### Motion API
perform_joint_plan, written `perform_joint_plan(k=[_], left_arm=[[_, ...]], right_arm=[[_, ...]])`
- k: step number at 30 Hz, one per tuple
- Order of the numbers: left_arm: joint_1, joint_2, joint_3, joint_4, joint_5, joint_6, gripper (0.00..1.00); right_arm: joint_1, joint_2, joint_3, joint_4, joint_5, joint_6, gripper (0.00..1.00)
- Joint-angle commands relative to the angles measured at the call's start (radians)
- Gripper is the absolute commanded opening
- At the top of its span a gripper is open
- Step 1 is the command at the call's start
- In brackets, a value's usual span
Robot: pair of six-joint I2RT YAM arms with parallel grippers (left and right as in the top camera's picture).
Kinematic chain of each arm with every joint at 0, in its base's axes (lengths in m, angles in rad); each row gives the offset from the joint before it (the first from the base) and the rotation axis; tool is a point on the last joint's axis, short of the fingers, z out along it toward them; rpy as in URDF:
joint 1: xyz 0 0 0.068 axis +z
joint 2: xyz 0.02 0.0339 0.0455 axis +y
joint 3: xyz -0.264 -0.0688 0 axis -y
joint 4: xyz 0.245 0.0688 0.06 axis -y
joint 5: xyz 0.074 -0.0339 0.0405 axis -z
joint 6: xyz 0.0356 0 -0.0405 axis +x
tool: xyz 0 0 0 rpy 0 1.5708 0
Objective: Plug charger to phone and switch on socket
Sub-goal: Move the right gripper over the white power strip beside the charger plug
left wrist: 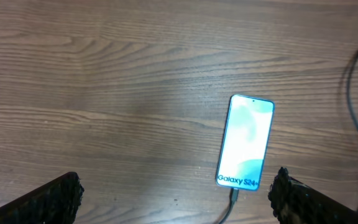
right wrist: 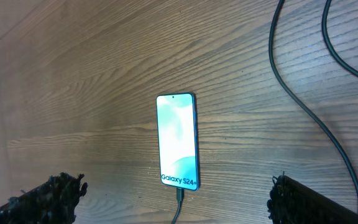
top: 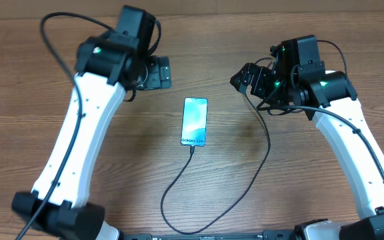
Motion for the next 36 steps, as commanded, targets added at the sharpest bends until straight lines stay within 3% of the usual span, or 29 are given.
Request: perform_joint_plan(k=[1,30,36], left_arm=[[0.004,-0.006,0.005,-0.003,-0.019,0.027,0.99],[0.004,0.004,0.005,-0.003,-0.019,0.026,0.99],[0.004,0.004,0.005,-0.003,-0.019,0.026,0.99]], right_arm=[[-0.005,-0.011,0.011,0.002,0.019,-0.005,1.0],[-0.005,-0.011,0.012,-0.021,0.04,-0.021,1.0],[-0.078,-0.011,0.014,-0.027,0.023,-0.066,1.0]])
